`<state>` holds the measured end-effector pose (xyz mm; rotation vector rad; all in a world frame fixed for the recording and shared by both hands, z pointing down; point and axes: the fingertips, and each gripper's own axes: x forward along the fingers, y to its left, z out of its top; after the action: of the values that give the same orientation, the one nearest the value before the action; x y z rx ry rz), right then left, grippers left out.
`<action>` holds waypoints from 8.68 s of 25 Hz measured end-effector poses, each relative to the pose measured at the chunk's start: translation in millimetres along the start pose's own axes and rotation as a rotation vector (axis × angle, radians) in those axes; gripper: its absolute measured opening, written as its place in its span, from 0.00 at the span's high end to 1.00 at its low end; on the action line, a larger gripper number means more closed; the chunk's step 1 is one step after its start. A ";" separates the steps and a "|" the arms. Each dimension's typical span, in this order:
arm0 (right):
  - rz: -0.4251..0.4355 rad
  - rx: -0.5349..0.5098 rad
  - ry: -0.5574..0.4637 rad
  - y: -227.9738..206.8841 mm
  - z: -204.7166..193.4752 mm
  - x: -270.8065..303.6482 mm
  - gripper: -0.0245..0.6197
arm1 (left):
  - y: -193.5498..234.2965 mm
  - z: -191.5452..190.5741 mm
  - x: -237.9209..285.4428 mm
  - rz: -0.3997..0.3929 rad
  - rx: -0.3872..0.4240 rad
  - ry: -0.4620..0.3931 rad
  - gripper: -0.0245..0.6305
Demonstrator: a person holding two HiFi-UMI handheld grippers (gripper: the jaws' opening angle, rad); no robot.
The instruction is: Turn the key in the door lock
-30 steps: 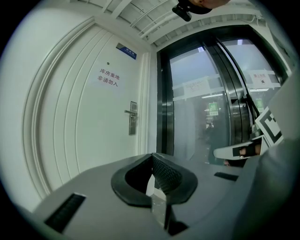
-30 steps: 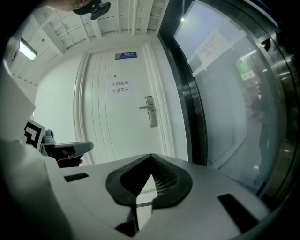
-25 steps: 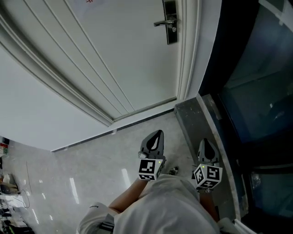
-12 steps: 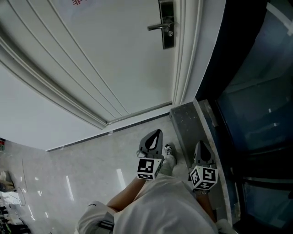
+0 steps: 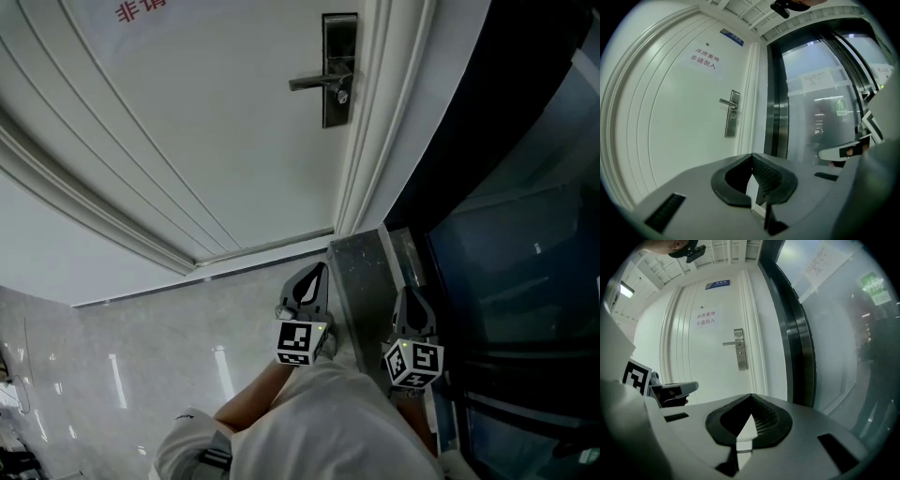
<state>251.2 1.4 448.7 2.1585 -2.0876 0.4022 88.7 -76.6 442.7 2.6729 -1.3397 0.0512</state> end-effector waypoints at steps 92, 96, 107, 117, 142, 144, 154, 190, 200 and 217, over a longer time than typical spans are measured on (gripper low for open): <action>0.063 -0.065 -0.079 -59.4 93.4 254.6 0.97 | 100.8 156.4 324.9 0.163 -0.093 -0.098 0.86; 0.054 -0.062 -0.082 -61.7 94.1 250.2 0.97 | 99.9 159.2 319.2 0.222 -0.050 -0.096 0.86; 0.049 -0.056 -0.077 -59.2 88.8 241.3 0.97 | 99.8 160.4 317.0 0.312 0.077 -0.085 0.86; 0.041 -0.044 -0.068 -58.6 82.1 235.0 0.97 | 95.5 157.6 319.8 0.363 0.303 -0.066 0.86; 0.051 -0.041 -0.062 -50.1 76.4 224.8 0.97 | 84.9 149.3 318.6 0.291 0.799 0.073 0.92; 0.050 -0.040 -0.061 -50.0 75.5 224.1 0.97 | 81.1 148.9 315.8 0.253 0.723 0.033 0.92; 0.067 -0.041 -0.048 -41.1 70.5 220.9 0.97 | 89.1 150.8 302.6 0.078 0.255 -0.041 0.90; 0.072 -0.090 0.002 -34.4 64.3 243.8 0.97 | 115.6 152.3 326.7 -0.535 -1.520 -0.334 0.80; 0.069 -0.089 0.016 -36.8 60.9 248.6 0.97 | 118.1 157.6 328.0 -0.541 -1.471 -0.325 0.85; 0.073 -0.072 0.016 -37.5 57.0 247.2 0.97 | 115.6 153.0 328.4 -0.588 -1.680 -0.337 0.89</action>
<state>299.3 -250.0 463.5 2.0378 -2.1432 0.3435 187.8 -428.3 337.5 1.3973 -0.1637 -1.0632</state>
